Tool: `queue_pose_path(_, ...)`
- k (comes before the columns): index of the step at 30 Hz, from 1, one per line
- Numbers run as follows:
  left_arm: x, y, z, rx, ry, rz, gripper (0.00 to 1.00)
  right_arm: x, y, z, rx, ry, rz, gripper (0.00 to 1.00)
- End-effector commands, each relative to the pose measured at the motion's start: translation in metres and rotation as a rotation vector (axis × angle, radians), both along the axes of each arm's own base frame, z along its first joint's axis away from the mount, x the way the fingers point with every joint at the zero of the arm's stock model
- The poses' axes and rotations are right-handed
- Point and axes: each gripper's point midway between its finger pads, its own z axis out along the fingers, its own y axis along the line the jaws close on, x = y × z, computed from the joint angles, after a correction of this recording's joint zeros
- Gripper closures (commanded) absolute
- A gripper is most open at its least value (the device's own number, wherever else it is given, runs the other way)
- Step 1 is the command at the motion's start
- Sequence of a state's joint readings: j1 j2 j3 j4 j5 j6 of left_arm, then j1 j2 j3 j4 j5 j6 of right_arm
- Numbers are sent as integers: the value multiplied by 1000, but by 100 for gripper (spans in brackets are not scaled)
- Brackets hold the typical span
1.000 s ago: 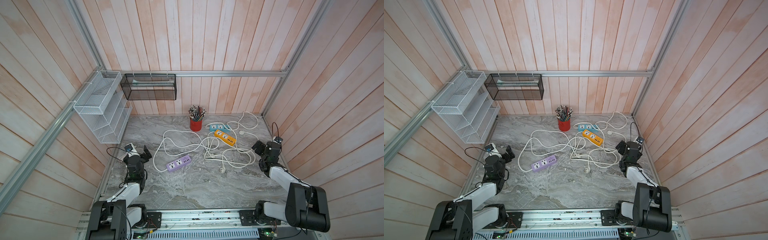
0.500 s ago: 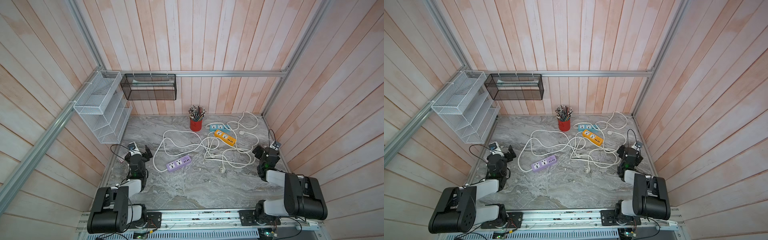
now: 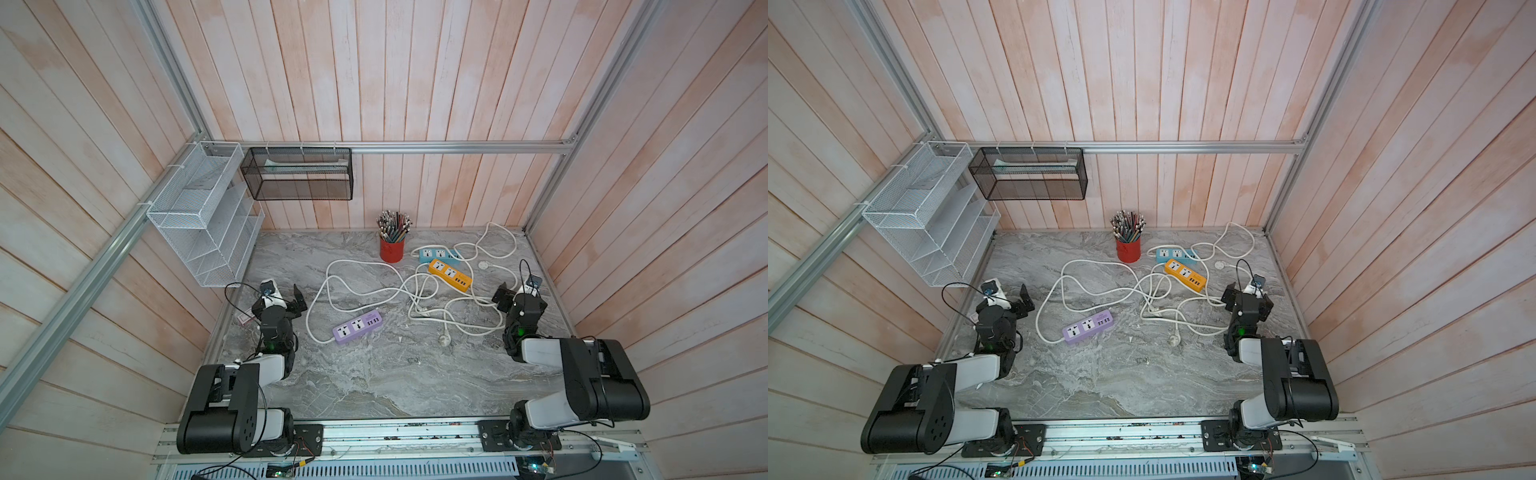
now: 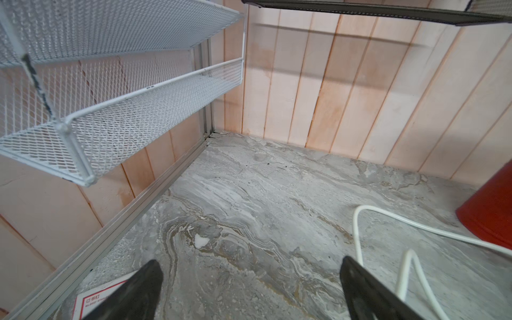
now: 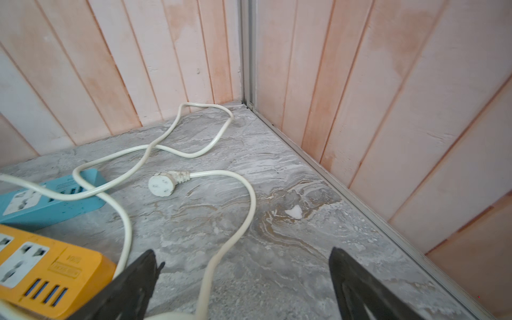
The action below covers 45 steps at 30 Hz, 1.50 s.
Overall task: Unwrap the cord wrapped around the power strip
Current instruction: Reset both arms
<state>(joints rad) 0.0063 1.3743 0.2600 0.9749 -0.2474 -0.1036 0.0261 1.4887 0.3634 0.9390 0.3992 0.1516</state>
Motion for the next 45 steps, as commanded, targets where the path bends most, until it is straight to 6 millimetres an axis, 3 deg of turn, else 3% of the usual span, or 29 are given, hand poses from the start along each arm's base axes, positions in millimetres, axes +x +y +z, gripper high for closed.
queue_pose_path(1,-3,-14,5,45,-63,-71,0,1,2,7,-85,-11,-15,1)
queue_pose_path(7,8,-35,-3,109,-34,-140,0,3,5,6,-87,-7,9,1)
queue_pose_path(17,21,-24,-17,39,24,-152,0,13,33,4,-75,-3,237,2)
queue_pose_path(22,19,-31,-17,56,12,-185,0,-5,46,2,-72,-72,361,1)
queue_pose_path(24,19,-31,-18,56,15,-185,0,-12,45,9,-74,-150,346,1)
queue_pose_path(28,20,-31,-17,51,17,-190,0,-6,43,1,-67,-69,343,2)
queue_pose_path(31,20,-31,-18,51,19,-192,0,-11,21,5,-43,-103,201,2)
queue_pose_path(33,22,-47,-19,68,25,-302,0,-14,16,5,-33,-108,169,2)
queue_pose_path(36,21,-48,-18,33,19,-364,0,-5,41,2,-67,-73,331,2)
queue_pose_path(45,21,-48,-19,33,20,-363,0,-5,43,2,-41,-78,378,1)
